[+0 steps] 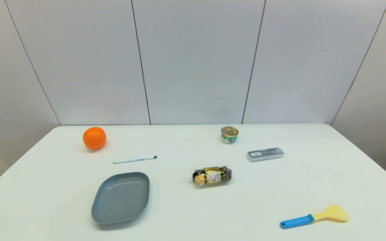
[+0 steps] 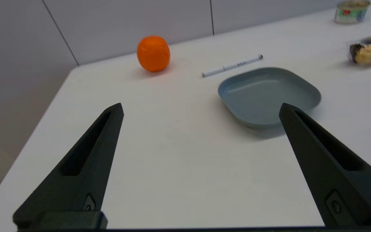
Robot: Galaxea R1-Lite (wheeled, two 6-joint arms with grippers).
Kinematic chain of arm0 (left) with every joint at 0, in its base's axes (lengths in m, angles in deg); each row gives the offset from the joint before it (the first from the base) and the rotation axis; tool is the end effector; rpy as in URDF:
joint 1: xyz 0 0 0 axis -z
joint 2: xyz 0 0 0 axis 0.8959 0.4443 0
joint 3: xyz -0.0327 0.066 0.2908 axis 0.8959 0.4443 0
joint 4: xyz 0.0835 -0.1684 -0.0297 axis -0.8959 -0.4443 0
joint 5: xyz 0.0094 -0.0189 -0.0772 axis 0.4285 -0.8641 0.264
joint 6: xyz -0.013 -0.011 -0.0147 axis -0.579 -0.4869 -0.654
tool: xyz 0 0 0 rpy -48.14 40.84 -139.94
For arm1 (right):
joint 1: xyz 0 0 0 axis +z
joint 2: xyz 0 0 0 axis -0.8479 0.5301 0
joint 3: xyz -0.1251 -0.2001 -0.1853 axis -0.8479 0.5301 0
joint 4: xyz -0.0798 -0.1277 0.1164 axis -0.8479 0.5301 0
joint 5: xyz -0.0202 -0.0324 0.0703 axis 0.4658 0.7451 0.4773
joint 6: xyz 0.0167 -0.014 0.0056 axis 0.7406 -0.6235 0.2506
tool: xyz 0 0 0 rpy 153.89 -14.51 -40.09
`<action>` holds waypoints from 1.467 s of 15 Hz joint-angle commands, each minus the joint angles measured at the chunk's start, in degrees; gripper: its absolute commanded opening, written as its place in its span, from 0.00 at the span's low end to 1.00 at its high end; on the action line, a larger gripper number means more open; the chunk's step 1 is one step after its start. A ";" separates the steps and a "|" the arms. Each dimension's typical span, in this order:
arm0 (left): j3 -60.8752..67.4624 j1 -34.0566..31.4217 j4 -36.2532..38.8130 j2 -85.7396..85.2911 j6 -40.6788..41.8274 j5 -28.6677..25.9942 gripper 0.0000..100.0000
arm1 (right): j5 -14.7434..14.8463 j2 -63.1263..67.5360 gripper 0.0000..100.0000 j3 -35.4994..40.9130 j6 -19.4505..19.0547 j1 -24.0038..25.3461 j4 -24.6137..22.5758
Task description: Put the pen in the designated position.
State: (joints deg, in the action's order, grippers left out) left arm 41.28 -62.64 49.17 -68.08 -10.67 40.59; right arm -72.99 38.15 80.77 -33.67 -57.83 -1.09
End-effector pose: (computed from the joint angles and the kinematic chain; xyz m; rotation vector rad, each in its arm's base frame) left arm -0.0138 -0.0024 0.1008 0.1888 -0.0348 -0.1320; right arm -0.0228 -0.0004 0.0768 0.0120 -0.0119 -0.0050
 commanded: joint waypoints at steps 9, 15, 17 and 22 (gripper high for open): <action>2.17 -0.20 -7.09 -7.72 -5.05 3.90 1.00 | 0.00 0.00 1.00 0.09 0.02 0.02 -0.02; 2.17 -0.20 -7.00 -7.72 -8.22 5.84 1.00 | 0.00 0.00 1.00 0.09 0.02 0.02 -0.02; 2.17 -0.20 -7.00 -7.72 -8.22 5.84 1.00 | 0.00 0.00 1.00 0.09 0.02 0.02 -0.02; 2.17 -0.20 -7.00 -7.72 -8.22 5.84 1.00 | 0.00 0.00 1.00 0.09 0.02 0.02 -0.02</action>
State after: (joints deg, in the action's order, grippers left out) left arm 43.45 -62.83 42.19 -75.89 -18.89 46.46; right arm -72.99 38.15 80.77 -33.64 -57.83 -1.09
